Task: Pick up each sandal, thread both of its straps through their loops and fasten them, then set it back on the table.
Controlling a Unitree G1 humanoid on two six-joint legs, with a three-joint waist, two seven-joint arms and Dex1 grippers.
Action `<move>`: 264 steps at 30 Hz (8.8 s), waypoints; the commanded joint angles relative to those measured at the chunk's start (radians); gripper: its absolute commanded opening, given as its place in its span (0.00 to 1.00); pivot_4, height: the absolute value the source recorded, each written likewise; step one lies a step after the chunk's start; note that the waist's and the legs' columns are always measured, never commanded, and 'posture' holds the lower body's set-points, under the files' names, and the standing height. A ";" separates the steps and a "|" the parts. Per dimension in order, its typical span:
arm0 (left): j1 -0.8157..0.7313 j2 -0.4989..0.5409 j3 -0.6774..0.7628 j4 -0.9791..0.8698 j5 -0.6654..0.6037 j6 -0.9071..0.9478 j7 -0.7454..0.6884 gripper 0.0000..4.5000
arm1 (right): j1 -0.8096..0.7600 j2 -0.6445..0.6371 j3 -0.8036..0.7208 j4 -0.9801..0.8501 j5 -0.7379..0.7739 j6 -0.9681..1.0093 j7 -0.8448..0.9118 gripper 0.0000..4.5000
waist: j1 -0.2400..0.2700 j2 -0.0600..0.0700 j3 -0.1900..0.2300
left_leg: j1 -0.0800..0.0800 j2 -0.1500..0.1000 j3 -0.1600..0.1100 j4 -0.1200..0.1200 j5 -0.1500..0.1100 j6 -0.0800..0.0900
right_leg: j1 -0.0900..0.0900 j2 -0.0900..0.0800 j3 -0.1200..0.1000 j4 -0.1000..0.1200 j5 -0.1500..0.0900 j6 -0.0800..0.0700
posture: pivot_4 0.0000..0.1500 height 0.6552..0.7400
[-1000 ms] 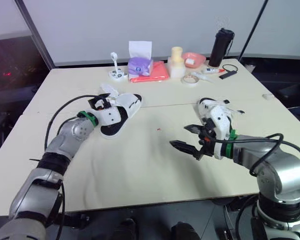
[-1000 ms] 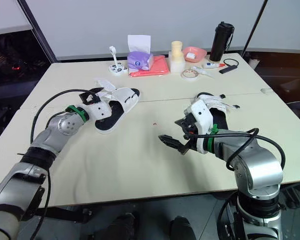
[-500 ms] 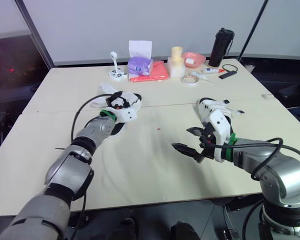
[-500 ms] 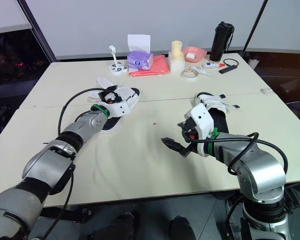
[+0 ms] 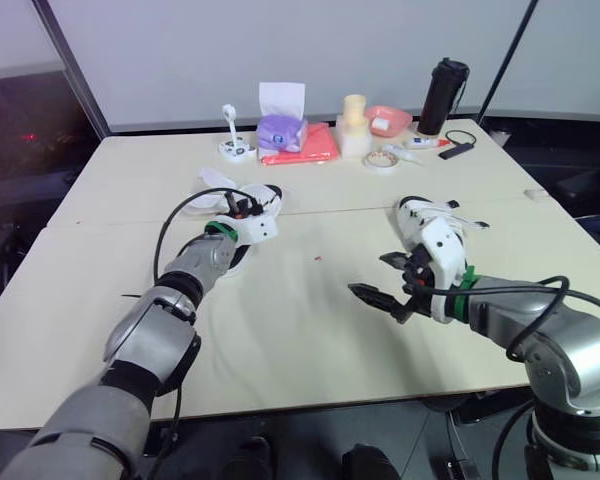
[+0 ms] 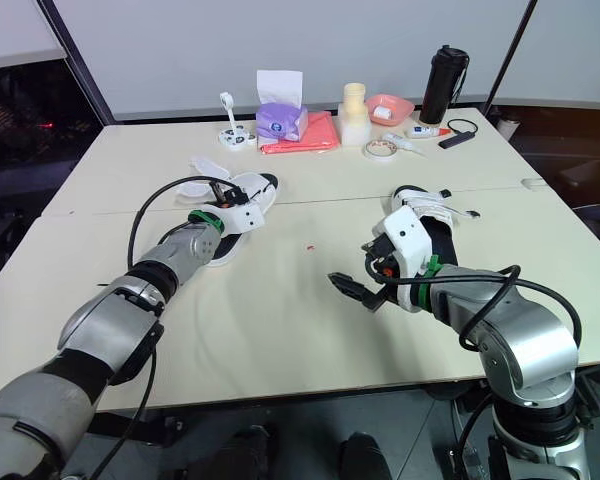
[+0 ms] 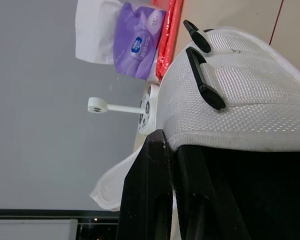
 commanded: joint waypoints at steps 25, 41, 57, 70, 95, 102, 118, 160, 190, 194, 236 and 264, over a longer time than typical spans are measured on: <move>0.065 0.172 -0.083 -0.264 -0.018 -1.170 -0.456 0.01 | -0.050 -0.251 -0.138 0.120 0.082 -0.160 0.052 1.00 | -0.005 -0.002 0.001 | -0.008 0.000 0.001 0.001 0.000 0.001 | -0.008 0.000 0.000 0.000 0.000 0.000 | 1.00 1.00; 0.127 0.224 -0.116 -0.388 0.284 -0.804 -0.049 0.01 | -0.042 -0.237 -0.103 0.104 0.112 -0.170 0.018 1.00 | -0.004 -0.002 0.001 | -0.008 0.000 0.001 0.012 -0.002 0.004 | -0.004 0.000 0.000 0.004 0.000 0.000 | 1.00 1.00; 0.173 0.205 -0.198 -0.386 0.241 -0.888 -0.075 0.01 | -0.041 -0.240 -0.064 0.114 0.113 -0.194 0.007 1.00 | -0.001 0.000 0.000 | -0.008 0.000 0.001 0.013 -0.003 0.004 | -0.003 0.000 0.000 0.004 0.000 0.000 | 1.00 1.00; 0.209 0.195 -0.183 -0.302 -0.018 -1.040 -0.391 0.45 | -0.035 -0.238 -0.056 0.114 0.111 -0.201 -0.002 1.00 | -0.007 0.001 -0.001 | -0.008 0.000 0.001 0.012 -0.003 0.005 | -0.004 0.000 0.000 0.004 0.000 0.000 | 1.00 1.00; 0.130 0.080 -0.161 -0.250 0.086 -0.927 -0.270 0.99 | -0.030 -0.228 -0.038 0.109 0.109 -0.218 -0.025 1.00 | 0.022 0.000 -0.001 | -0.008 -0.001 0.001 0.016 -0.003 0.006 | -0.001 0.000 -0.001 0.004 0.001 0.001 | 1.00 1.00; 0.119 0.061 -0.178 -0.219 0.107 -0.945 -0.236 0.79 | -0.021 -0.230 -0.044 0.100 0.112 -0.217 -0.036 1.00 | 0.020 0.000 -0.001 | -0.008 -0.001 0.001 0.015 -0.003 0.006 | -0.001 0.000 0.000 0.004 0.001 0.001 | 1.00 1.00; 0.024 0.107 -0.204 -0.203 0.215 -0.949 -0.072 0.01 | -0.018 -0.226 -0.039 0.103 0.113 -0.228 -0.043 1.00 | 0.019 0.000 -0.001 | -0.008 -0.001 0.001 0.015 -0.003 0.006 | -0.001 0.000 0.000 0.004 0.001 0.001 | 1.00 1.00; 0.064 0.260 -0.160 -0.037 -0.070 -1.115 -0.359 0.99 | -0.018 -0.211 -0.018 0.101 0.109 -0.241 -0.054 1.00 | -0.006 0.000 -0.001 | -0.009 0.000 0.001 0.014 -0.003 0.005 | -0.004 0.000 -0.001 0.004 0.001 0.001 | 1.00 1.00; 0.465 0.194 0.421 -0.994 -1.171 0.609 -1.211 1.00 | -0.049 -0.178 0.324 0.562 -0.280 -0.832 0.206 0.00 | -0.010 0.000 0.000 | -0.009 0.001 -0.001 0.015 -0.003 0.005 | -0.004 0.000 0.000 0.004 0.001 0.000 | 1.00 1.00; 0.445 0.166 0.438 -0.971 -1.154 0.605 -1.186 1.00 | -0.058 -0.134 0.340 0.625 -0.285 -0.891 0.256 0.00 | -0.009 0.000 0.000 | -0.009 0.001 -0.001 0.014 -0.003 0.005 | -0.004 0.000 0.000 0.004 0.001 0.000 | 1.00 1.00; -0.067 -0.122 0.869 -0.132 -1.298 0.892 -1.057 1.00 | -0.112 0.075 0.380 0.976 -0.402 -1.110 0.395 0.00 | -0.014 0.000 -0.001 | -0.001 0.000 0.000 0.013 -0.003 0.004 | 0.004 0.001 0.000 0.004 0.001 0.001 | 1.00 1.00; -0.211 -0.110 0.949 -0.176 -1.308 0.957 -1.169 0.58 | -0.126 0.081 0.368 0.966 -0.423 -1.097 0.380 0.00 | -0.016 -0.001 0.000 | -0.001 0.000 0.000 0.012 -0.003 0.004 | 0.004 0.001 0.000 0.003 0.001 0.001 | 1.00 1.00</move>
